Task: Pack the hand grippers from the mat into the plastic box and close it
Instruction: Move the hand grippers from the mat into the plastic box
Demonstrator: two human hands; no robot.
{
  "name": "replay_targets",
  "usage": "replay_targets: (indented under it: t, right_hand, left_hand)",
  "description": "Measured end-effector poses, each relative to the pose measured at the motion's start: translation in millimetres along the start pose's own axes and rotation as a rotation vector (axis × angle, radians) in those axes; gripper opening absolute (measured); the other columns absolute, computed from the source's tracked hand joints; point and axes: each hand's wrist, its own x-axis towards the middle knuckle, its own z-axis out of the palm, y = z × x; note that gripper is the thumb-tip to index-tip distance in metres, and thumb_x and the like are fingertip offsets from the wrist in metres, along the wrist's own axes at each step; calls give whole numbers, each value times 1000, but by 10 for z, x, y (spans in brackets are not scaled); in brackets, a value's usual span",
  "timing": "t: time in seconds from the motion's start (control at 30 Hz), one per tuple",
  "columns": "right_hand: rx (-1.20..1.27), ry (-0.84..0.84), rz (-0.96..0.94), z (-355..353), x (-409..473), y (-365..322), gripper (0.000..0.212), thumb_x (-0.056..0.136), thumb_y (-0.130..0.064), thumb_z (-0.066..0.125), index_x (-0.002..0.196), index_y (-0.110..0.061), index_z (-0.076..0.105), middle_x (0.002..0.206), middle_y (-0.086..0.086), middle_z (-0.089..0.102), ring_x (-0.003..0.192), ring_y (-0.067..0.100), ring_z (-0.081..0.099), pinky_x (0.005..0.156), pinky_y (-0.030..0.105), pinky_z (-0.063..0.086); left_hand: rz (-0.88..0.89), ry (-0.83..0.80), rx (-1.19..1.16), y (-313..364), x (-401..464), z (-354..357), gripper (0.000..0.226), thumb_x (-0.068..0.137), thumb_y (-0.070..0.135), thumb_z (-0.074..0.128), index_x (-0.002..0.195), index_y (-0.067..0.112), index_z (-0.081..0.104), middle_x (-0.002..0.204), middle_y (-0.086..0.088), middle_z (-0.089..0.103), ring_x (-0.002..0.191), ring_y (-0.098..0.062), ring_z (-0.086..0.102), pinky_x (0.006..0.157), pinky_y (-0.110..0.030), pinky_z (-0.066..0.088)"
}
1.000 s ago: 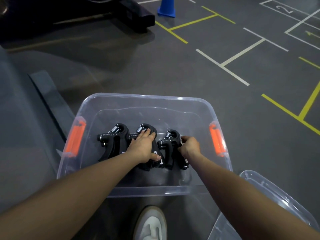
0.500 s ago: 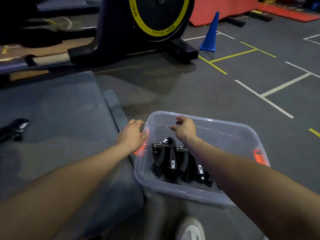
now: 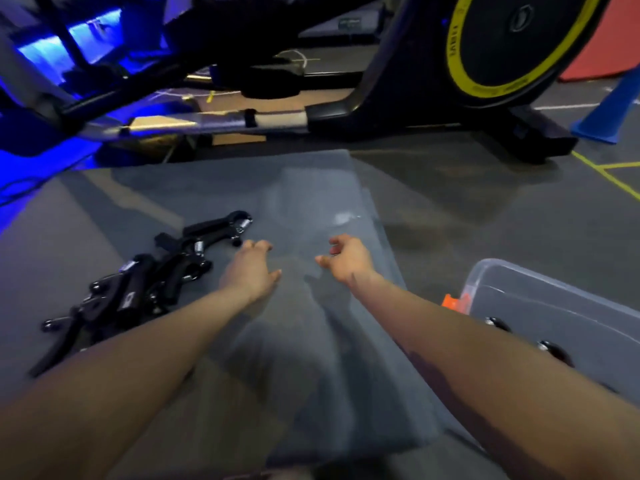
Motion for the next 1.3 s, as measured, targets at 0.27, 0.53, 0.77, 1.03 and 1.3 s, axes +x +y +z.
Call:
replay_targets:
  t: [0.27, 0.53, 0.77, 1.03, 1.3]
  right_hand:
    - [14, -73, 18, 680, 515, -160, 57, 83, -12, 69, 134, -3, 47, 104, 1, 50, 109, 20, 57, 104, 30, 39]
    - [-73, -71, -29, 1073, 1015, -108, 50, 78, -18, 73, 124, -6, 56, 123, 11, 64, 114, 26, 60, 102, 36, 45]
    - [-92, -57, -73, 1087, 1091, -80, 48, 79, -17, 72, 123, -9, 58, 124, 7, 65, 114, 24, 61, 101, 35, 47]
    - [-68, -49, -52, 520, 841, -2, 48, 80, -7, 69, 126, -4, 55, 123, 12, 64, 113, 24, 61, 98, 27, 44]
    - [-31, 75, -29, -554, 403, 84, 52, 81, -10, 70, 130, -7, 52, 124, 13, 61, 92, 14, 52, 82, 25, 44]
  left_hand:
    - [-89, 51, 7, -598, 626, -74, 49, 86, 23, 61, 130, 10, 46, 132, -12, 42, 125, -33, 44, 104, -41, 39]
    - [-142, 60, 90, -778, 1330, 195, 63, 86, 31, 62, 137, 5, 34, 142, -15, 35, 134, -33, 34, 107, -43, 34]
    - [-146, 72, 228, -793, 1505, 299, 70, 87, 34, 61, 138, -1, 29, 140, -22, 36, 130, -37, 33, 109, -42, 30]
    - [19, 5, 89, -412, 1139, 215, 58, 87, 40, 59, 127, 1, 42, 129, -22, 45, 122, -39, 40, 102, -41, 34]
    - [175, -198, -533, 820, 791, -113, 27, 90, 39, 56, 90, 12, 59, 70, 2, 48, 66, -16, 41, 60, -26, 31]
